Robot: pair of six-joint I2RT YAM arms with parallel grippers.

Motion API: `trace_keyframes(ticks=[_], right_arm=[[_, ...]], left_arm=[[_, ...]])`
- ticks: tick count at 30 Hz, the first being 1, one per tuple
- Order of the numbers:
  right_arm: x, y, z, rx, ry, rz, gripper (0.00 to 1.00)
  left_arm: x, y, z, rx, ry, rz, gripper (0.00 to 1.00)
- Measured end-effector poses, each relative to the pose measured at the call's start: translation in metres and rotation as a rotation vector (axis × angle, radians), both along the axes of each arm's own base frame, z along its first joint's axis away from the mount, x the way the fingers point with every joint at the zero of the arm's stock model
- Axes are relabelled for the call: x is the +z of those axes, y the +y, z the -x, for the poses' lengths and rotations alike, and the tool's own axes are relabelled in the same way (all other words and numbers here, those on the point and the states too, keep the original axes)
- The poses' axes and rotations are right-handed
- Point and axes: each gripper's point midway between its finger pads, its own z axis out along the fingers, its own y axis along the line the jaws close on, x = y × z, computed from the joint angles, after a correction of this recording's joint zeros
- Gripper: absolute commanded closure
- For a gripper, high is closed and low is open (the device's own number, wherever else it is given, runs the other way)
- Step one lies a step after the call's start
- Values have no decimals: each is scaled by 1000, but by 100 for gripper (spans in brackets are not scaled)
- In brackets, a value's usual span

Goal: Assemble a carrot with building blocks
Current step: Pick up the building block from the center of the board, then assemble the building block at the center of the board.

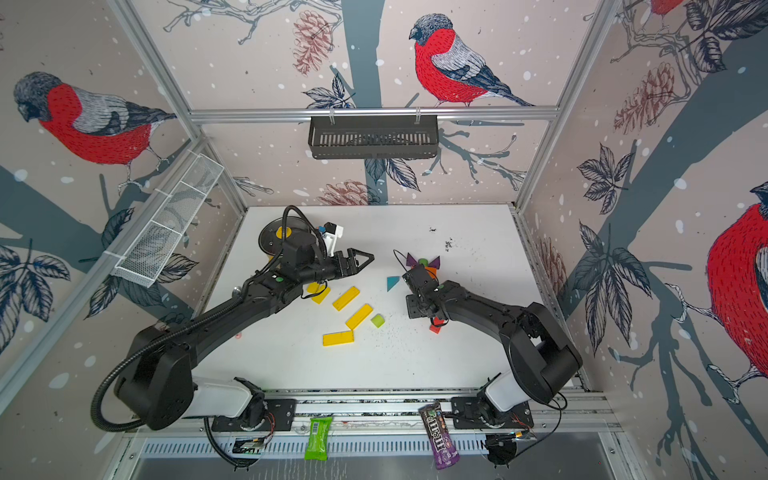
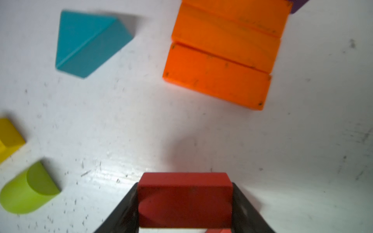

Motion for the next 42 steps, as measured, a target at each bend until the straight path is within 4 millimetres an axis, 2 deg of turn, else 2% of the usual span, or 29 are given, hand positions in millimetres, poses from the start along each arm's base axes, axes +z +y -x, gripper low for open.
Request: trace_keyframes(ticks=[4,9,20,32,42], right_arm=[[7,-2,-17,-56,-35,-17,37],[3,-7,-28,-108,-40,-26,37],[-19,-4,-31,-153,-8,-37,35],[-33,-5,-37,-185,-6,-32,35],[-31,-2,-45,-193,-34,-45,22]], left_arm=[[0,0,0,0,-1,0,8],[2,0,0,0,-3,2,8],[3,0,1,1,-6,4,8],[3,0,1,0,-5,4,8],[0,0,0,0,2,0,8]])
